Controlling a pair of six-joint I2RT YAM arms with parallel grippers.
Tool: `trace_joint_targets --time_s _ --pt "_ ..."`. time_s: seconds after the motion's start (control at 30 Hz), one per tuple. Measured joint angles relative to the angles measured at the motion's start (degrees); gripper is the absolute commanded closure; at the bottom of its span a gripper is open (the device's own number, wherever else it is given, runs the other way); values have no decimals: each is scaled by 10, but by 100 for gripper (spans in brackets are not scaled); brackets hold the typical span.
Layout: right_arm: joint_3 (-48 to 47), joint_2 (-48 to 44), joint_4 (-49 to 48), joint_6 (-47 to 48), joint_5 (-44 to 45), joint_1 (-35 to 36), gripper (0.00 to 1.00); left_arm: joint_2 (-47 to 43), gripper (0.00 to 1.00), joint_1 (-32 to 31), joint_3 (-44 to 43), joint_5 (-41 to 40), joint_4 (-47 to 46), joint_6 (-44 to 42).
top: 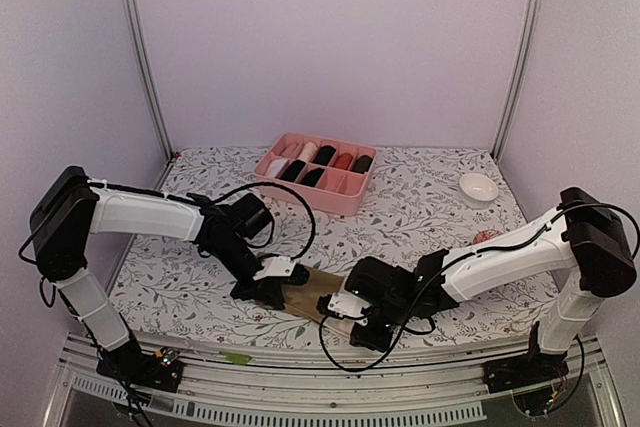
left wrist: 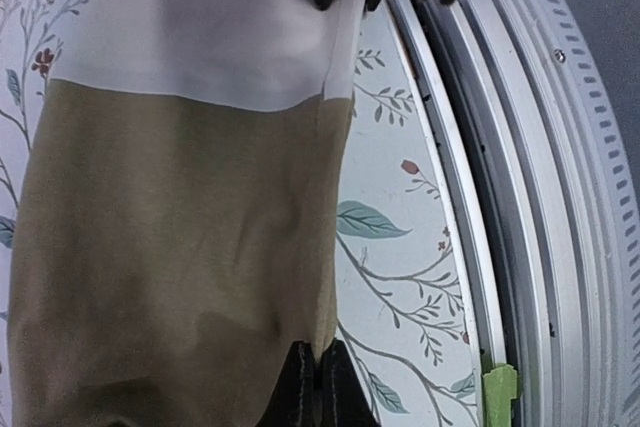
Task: Roll the underwear
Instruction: Pick up the underwear from the center of the board, then fold the underwear at the center of the board.
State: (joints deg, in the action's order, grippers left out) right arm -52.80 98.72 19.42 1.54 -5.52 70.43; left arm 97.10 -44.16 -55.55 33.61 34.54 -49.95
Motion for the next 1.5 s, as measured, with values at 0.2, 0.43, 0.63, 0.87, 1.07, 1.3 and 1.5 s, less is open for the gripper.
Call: trace_joint_targets --time_s 0.2,0.43,0.63,0.87,1.07,1.3,1.5 --pt "-21 21 0 0 -2 12 70 0 100 0 0 4 4 0" --pt "-26 30 -6 7 17 15 100 0 100 0 2 3 6 -3" --pt "-33 32 2 -13 36 16 100 0 100 2 2 3 11 -9" --pt "-19 -12 32 -47 32 3 100 -1 100 5 -8 5 27 -11" --pt "-12 -56 33 -67 17 -37 100 4 100 17 -51 3 37 -17" --pt "1 -56 33 -76 0 -66 100 53 100 26 -111 -2 42 -25" --pt "3 -56 30 -84 -13 -105 100 103 100 36 -153 -13 44 -35"
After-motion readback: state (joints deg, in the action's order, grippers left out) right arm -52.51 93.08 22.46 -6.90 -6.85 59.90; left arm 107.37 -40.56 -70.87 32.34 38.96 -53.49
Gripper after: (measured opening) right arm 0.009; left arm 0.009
